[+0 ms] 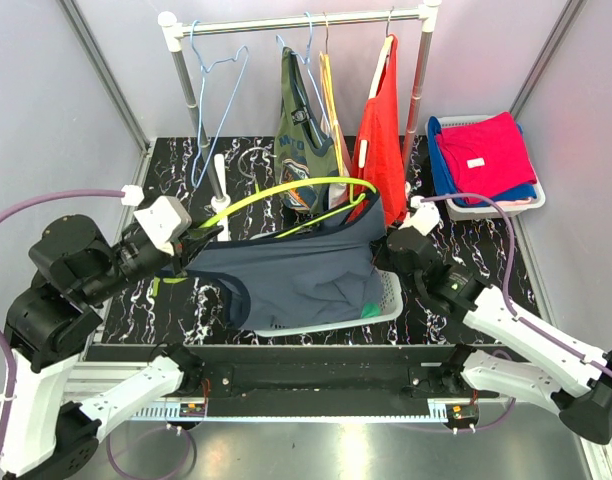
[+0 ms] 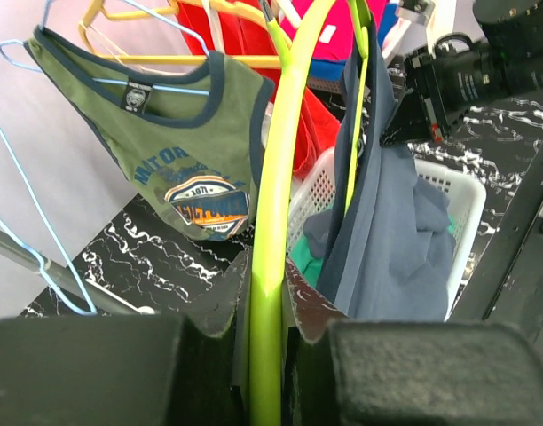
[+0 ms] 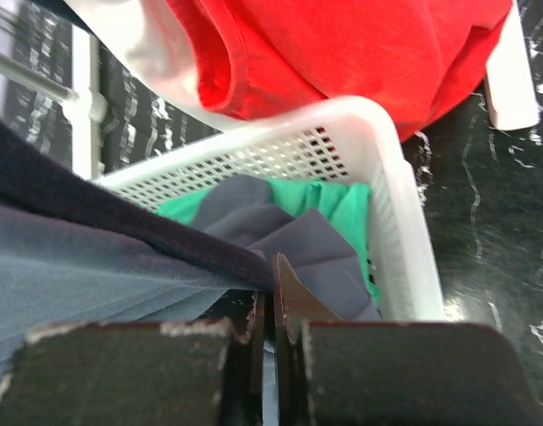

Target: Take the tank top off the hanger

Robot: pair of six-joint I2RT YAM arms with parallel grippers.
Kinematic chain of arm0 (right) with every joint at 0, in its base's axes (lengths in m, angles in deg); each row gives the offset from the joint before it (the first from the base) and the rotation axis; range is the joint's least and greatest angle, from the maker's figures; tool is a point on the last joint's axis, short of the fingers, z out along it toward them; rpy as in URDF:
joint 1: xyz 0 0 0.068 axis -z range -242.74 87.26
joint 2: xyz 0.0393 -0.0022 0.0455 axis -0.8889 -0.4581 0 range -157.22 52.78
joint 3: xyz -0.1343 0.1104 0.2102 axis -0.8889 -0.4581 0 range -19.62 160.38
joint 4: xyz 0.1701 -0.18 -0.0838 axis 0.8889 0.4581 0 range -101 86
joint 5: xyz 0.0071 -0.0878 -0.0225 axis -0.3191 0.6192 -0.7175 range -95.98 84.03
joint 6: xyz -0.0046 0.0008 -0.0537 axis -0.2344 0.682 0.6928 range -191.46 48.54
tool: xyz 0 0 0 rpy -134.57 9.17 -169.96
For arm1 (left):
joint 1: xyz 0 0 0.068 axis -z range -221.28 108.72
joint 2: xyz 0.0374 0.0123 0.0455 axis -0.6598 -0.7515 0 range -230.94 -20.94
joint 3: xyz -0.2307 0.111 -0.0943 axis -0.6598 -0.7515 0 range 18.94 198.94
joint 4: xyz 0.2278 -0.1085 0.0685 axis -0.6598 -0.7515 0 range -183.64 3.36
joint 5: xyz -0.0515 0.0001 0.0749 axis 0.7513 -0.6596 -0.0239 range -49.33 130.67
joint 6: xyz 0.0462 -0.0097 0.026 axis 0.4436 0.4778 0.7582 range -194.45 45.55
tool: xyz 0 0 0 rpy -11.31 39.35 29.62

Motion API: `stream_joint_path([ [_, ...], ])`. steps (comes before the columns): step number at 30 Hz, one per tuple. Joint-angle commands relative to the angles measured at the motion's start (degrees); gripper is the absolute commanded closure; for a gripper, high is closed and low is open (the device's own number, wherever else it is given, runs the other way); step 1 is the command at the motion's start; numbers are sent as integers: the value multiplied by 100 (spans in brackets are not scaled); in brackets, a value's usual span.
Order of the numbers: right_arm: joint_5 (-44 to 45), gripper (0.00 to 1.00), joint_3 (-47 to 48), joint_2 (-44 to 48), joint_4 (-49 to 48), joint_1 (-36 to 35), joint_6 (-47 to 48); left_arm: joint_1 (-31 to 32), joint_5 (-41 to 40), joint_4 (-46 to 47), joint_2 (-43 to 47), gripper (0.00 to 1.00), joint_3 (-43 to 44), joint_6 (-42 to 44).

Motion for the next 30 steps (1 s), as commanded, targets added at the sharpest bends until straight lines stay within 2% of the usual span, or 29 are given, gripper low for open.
stream_joint_path([
  [1,613,100,-392,-9,716,227,-62,-76,-65,1723,257,100,836,-340],
  [10,305,100,-867,-210,460,235,-519,-155,67,1706,310,100,915,-454],
  [22,279,100,-1316,141,399,235,-757,-164,85,1881,222,100,1030,-515],
  [27,156,100,-1202,264,39,235,-398,-172,383,1978,178,100,767,-708],
  [30,-36,100,-921,369,-207,235,23,-181,463,2215,195,100,293,-787],
])
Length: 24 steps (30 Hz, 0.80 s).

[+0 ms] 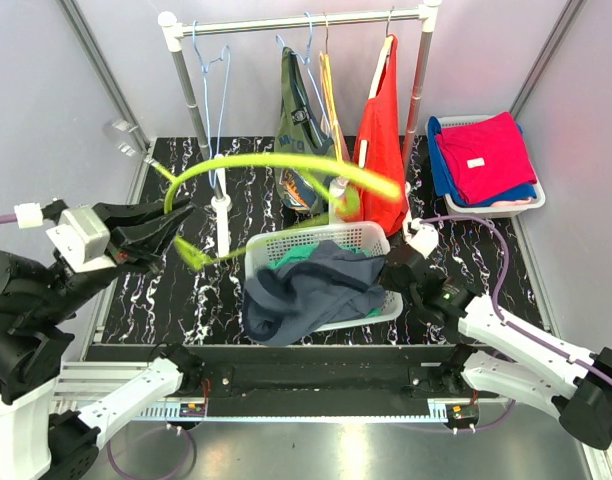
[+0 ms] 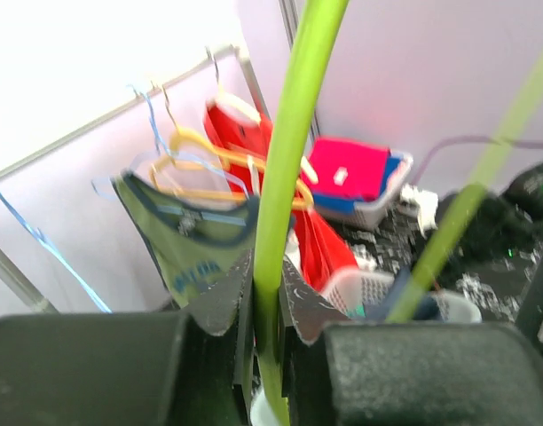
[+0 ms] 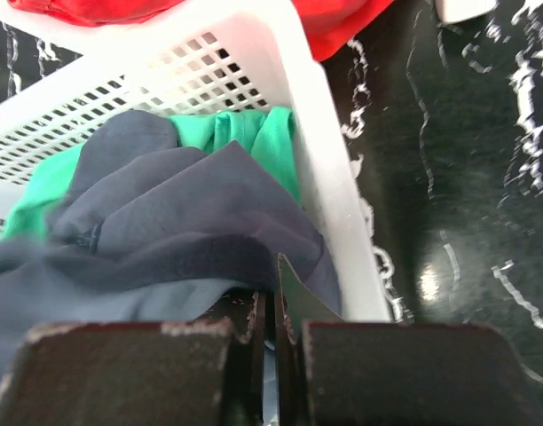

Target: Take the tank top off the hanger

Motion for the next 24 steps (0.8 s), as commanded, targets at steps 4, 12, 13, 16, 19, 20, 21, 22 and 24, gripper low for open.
stream_joint_path([
  [4,86,100,758,311,-288,69,1000,-44,282,1366,-82,100,-803,-342],
  [12,587,100,2172,408,-129,69,1877,-44,-324,1692,-250,100,-716,-97],
  [13,579,100,2313,399,-129,69,1966,-44,-420,1701,-206,100,-751,-62],
  [16,474,100,2867,277,-42,69,2239,-44,-719,1736,-57,100,-865,96],
  [19,315,100,3298,101,20,69,2389,-44,-930,1675,75,100,-979,281],
  [20,219,100,3447,13,29,69,2415,-44,-1027,1649,110,100,-1006,394],
  [21,149,100,3500,-22,20,69,2433,-44,-1089,1649,154,100,-1050,456],
  [22,78,100,3553,-58,20,69,2442,-44,-1168,1614,233,100,-1146,544],
  [24,-168,100,3624,-145,-6,69,2433,-44,-1370,1561,312,100,-1269,834],
])
